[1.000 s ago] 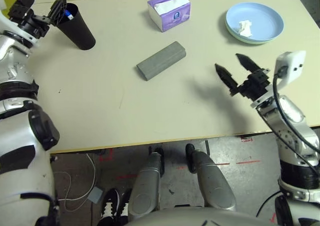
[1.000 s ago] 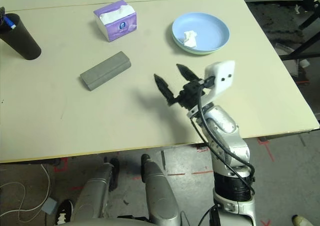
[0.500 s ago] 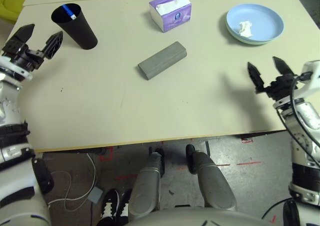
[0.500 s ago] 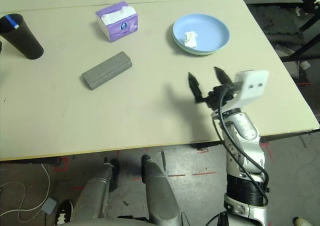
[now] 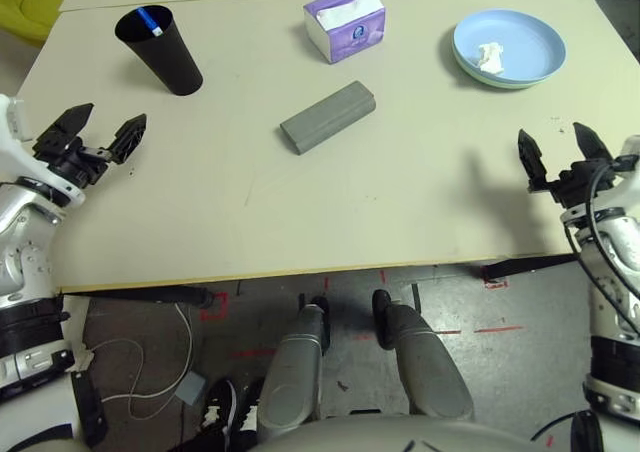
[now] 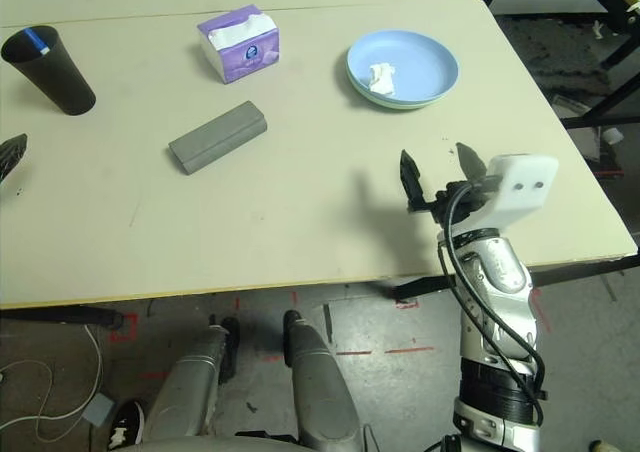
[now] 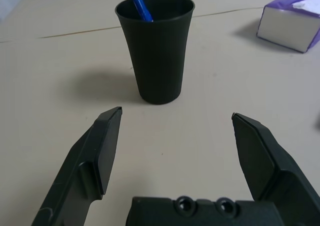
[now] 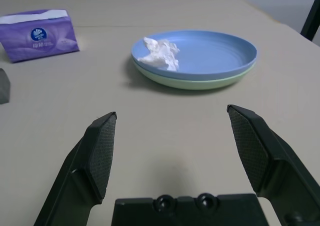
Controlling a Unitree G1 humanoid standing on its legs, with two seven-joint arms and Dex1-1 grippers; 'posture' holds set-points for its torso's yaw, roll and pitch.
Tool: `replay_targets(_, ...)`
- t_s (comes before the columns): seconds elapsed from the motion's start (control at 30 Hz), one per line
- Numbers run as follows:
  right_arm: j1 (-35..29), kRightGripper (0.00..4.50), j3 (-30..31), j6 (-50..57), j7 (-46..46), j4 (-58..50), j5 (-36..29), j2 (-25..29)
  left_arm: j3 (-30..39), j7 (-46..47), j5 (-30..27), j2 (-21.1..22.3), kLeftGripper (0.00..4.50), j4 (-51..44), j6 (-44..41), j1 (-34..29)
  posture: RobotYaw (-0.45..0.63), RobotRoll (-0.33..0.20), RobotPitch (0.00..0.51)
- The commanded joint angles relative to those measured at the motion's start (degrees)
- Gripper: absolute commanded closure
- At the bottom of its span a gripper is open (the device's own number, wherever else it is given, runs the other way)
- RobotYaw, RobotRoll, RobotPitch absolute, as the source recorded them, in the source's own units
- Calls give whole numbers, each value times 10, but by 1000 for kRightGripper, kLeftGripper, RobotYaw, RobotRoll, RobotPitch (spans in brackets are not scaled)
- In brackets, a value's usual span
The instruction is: Organize and tidy the items on the table.
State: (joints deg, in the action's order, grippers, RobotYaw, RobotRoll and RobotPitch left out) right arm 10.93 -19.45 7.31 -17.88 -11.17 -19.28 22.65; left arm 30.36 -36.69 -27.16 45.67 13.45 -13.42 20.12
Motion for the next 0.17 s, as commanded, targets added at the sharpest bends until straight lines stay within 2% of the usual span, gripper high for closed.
replay_targets(0.03,-11,0,6,4,15,-22,4,-11,-9,-1,4,0,31,8,1,11,-67,0,282)
replay_targets(0.17,-13,0,7,5,24,-33,5,-17,-20,1,10,-11,31,19,11,35,-73,0,265)
